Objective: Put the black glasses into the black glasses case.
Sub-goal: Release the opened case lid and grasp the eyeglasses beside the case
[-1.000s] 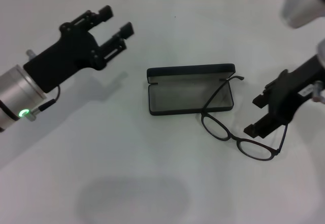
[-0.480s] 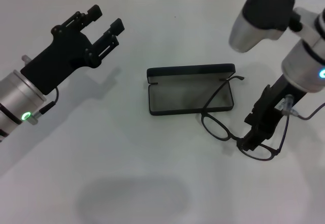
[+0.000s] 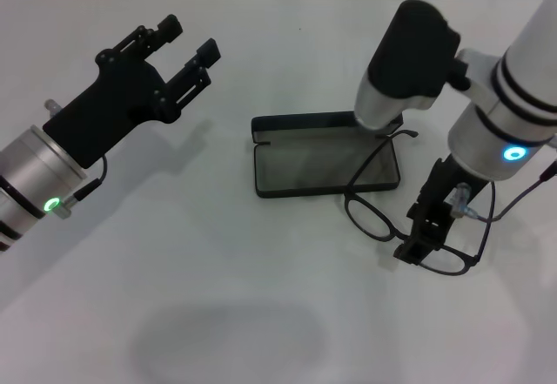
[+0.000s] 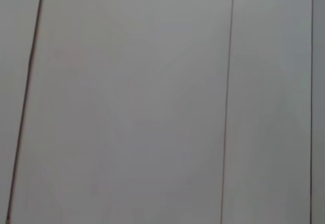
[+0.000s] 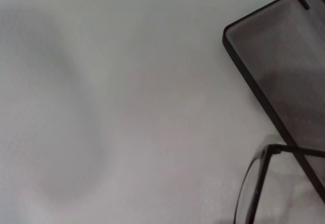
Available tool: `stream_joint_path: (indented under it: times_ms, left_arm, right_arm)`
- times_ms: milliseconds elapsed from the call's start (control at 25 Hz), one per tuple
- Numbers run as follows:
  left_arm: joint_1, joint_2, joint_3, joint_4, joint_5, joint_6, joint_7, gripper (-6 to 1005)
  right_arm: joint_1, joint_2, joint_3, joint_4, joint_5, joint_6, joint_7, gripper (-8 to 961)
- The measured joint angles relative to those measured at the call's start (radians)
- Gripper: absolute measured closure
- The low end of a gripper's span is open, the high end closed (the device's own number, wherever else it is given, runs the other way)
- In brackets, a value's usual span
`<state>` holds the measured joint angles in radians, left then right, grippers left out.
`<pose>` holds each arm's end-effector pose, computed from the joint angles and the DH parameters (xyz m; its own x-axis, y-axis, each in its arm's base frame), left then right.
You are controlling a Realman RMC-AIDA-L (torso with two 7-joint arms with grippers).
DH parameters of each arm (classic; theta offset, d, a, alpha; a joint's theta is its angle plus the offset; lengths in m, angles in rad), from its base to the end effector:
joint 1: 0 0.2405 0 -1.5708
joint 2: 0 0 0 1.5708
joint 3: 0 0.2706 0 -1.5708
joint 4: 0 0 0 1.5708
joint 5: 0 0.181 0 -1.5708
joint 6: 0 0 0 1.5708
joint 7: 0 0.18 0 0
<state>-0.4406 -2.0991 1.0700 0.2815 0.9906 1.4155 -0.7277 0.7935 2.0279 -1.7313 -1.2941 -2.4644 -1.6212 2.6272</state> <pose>-0.2335 0.3361 -0.0332 0.5866 -0.0403 0.8089 0.5564 -0.7057 -0.4386 0.1674 0.3233 -0.0772 0.7815 -0.3947 0.4831 -0.3137 -0.9180 -0.2425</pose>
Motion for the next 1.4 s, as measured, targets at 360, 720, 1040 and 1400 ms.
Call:
stream_joint_path:
  times_ms: [360, 720, 1040, 1400]
  left_arm:
    - [-0.001, -0.001, -0.001, -0.003, 0.0, 0.001, 0.012, 383]
    - [-0.007, -0.002, -0.004, -0.012, 0.0, -0.003, 0.038, 384]
    - [-0.009, -0.002, -0.003, -0.013, 0.0, 0.002, 0.039, 385]
    - [-0.009, -0.001, -0.006, -0.013, 0.0, 0.005, 0.037, 386]
  right_arm:
    - [0.008, 0.0, -0.03, 0.035, 0.007, 0.06, -0.003, 450]
    - [0.018, 0.0, -0.042, 0.076, 0.023, 0.079, -0.005, 596]
    - [0.017, 0.0, -0.061, 0.088, 0.034, 0.097, -0.01, 649]
    - [0.02, 0.0, -0.079, 0.109, 0.058, 0.104, -0.026, 743]
